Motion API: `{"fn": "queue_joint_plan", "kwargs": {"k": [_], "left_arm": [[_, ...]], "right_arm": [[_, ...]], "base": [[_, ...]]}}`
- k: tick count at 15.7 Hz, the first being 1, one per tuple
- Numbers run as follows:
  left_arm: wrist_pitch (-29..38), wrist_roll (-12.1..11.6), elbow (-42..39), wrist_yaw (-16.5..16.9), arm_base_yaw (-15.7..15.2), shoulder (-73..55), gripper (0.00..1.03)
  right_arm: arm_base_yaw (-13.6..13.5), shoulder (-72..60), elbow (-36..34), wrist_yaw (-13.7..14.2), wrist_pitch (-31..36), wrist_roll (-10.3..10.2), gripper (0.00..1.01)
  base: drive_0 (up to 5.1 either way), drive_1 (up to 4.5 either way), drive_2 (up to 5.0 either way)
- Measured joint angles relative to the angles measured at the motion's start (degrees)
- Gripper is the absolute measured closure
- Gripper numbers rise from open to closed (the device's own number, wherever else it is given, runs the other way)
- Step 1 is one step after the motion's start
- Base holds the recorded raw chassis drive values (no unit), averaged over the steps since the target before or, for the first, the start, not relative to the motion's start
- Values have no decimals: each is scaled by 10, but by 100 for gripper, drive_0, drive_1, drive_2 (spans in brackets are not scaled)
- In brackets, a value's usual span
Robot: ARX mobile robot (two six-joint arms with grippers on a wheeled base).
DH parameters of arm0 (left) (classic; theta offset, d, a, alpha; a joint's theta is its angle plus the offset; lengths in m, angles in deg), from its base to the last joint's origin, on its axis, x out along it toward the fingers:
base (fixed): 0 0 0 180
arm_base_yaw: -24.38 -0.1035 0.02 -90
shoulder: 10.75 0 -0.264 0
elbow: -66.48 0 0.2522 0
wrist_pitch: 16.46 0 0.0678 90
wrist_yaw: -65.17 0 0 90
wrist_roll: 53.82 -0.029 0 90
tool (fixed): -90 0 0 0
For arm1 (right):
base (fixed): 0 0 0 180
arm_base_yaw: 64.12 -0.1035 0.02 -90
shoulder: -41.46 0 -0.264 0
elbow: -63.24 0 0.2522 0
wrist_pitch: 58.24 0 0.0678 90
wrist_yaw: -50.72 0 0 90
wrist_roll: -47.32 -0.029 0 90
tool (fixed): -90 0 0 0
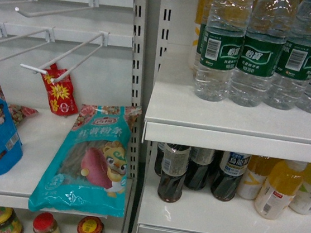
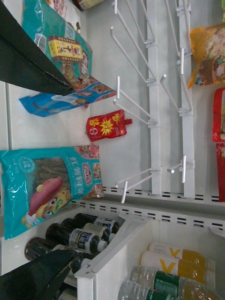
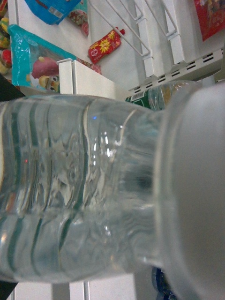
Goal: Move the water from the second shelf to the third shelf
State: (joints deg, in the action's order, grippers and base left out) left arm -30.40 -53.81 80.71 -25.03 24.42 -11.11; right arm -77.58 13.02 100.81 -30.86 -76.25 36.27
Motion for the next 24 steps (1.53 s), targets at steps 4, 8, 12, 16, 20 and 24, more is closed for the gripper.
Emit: {"fn": "queue_joint_plan", "kwargs": {"k": [4,8,12,16,20,24], "left_arm": [[0,0,0,2,0,0,5],[0,0,0,2,0,0,5],[0,0,0,2,0,0,5],[0,0,0,2,0,0,5],[0,0,0,2,0,0,5],[0,0,0,2,0,0,5]], "right_arm": [[0,0,0,5,0,0,59],[0,0,0,5,0,0,59],[34,-39,21,52,-16,4,59],[67,-163,32,-2,111,29,59],[82,-314,46,-12,243,43,59],[80,-439,117,-25,325,54,59]], "base": [[0,0,0],[0,0,0],[0,0,0],[0,0,0],[0,0,0],[0,0,0]]}}
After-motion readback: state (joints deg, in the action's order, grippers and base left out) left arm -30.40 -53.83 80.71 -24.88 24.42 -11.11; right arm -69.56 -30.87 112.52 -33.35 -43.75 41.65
